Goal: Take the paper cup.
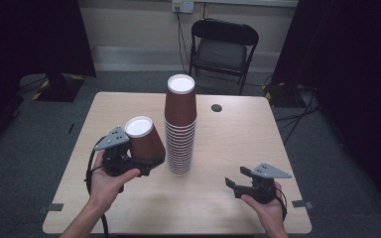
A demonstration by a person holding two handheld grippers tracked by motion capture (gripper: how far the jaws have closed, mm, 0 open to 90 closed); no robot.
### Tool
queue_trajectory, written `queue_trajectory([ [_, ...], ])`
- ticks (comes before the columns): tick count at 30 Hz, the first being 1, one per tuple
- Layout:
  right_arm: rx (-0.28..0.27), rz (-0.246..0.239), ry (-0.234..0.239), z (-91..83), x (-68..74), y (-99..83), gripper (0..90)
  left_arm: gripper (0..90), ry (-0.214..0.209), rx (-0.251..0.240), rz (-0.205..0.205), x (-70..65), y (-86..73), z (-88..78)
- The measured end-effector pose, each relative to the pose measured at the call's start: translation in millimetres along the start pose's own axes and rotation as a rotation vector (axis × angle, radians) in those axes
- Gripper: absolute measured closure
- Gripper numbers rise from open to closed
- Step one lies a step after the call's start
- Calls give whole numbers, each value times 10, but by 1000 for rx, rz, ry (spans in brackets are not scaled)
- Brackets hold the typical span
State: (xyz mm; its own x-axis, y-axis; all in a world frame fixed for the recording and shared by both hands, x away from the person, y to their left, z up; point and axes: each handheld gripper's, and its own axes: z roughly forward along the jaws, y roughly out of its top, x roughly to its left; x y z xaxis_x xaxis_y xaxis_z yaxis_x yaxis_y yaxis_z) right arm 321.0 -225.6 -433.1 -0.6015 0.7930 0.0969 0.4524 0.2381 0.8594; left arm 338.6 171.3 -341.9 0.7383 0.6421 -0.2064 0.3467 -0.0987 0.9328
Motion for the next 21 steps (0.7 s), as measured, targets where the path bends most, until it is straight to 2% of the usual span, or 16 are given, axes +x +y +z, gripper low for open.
queue_trajectory([
  [1, 0, -8, 10, 14, 36, 30, 265, 99, 9, 2, -9, -7, -57, 24],
  [3, 4, -31, 20, 37, 84, 82, 264, 100, 0, 20, -44, -22, -166, 90],
  [4, 4, -31, 20, 37, 84, 82, 264, 100, 0, 20, -44, -22, -166, 90],
  [5, -3, -48, 34, 72, 148, 141, 262, 100, -6, 42, -51, -35, -219, 132],
  [9, -25, -100, 46, 124, 301, 213, 276, 100, -34, 53, -76, -57, -293, 178],
  [10, -25, -100, 46, 124, 301, 213, 276, 100, -34, 53, -76, -57, -293, 178],
  [11, -42, -119, 72, 151, 397, 234, 283, 101, -61, 66, -110, -61, -351, 205],
  [12, -42, -119, 72, 151, 397, 234, 283, 101, -61, 66, -110, -61, -351, 205],
  [13, -55, -122, 101, 181, 474, 241, 289, 102, -71, 78, -118, -63, -390, 223],
  [14, -55, -122, 101, 181, 474, 241, 289, 103, -71, 78, -118, -63, -390, 223],
  [15, -53, -133, 123, 209, 538, 244, 298, 103, -82, 76, -141, -59, -417, 235],
  [16, -53, -133, 123, 209, 538, 244, 298, 105, -82, 76, -141, -59, -417, 235],
  [17, -45, -153, 138, 241, 613, 255, 298, 105, -103, 79, -170, -45, -423, 240],
  [18, -45, -153, 138, 241, 613, 255, 298, 105, -112, 72, -189, -41, -424, 238],
  [19, -47, -163, 158, 258, 672, 277, 316, 106, -123, 65, -207, -37, -421, 236],
  [21, -56, -172, 173, 273, 729, 298, 326, 107, -133, 63, -231, -39, -413, 227],
])
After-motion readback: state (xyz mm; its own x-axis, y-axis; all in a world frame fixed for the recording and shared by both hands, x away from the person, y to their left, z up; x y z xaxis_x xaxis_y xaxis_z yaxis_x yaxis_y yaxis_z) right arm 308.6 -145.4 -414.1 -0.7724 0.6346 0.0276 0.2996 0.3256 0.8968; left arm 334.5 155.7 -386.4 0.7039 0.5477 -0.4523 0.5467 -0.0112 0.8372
